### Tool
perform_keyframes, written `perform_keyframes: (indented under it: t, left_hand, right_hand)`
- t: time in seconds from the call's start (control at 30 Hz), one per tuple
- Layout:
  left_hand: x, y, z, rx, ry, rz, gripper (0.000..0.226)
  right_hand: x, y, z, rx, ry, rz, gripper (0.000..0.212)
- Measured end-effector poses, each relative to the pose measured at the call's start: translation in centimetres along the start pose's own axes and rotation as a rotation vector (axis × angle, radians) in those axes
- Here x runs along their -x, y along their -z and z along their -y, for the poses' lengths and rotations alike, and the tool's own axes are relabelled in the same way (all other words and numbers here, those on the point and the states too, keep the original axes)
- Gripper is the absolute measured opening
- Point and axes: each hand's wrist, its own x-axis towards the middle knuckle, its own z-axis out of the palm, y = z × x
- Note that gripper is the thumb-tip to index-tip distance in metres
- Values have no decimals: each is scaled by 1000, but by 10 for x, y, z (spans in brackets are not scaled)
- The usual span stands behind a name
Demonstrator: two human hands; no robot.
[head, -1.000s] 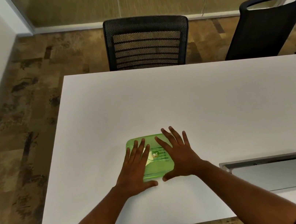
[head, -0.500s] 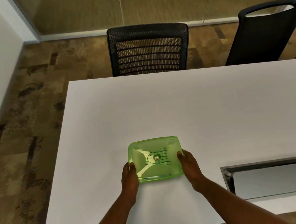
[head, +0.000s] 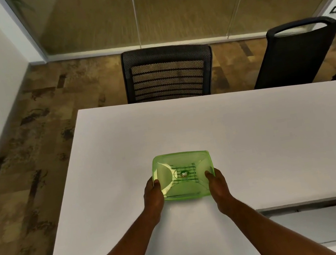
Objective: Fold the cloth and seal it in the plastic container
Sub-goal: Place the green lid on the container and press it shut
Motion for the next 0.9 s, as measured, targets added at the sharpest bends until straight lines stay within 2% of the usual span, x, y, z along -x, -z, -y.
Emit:
perform_keyframes:
  t: [0.53, 0.9]
  left_hand:
    - [-138, -42, -121, 49, 2, -36, 38]
    - [-224, -58, -167, -34, -14, -70, 39]
  right_hand:
    - [-123, -50, 124, -29, 52, -24, 42]
    - [-203, -84, 175, 57, 67, -32, 43]
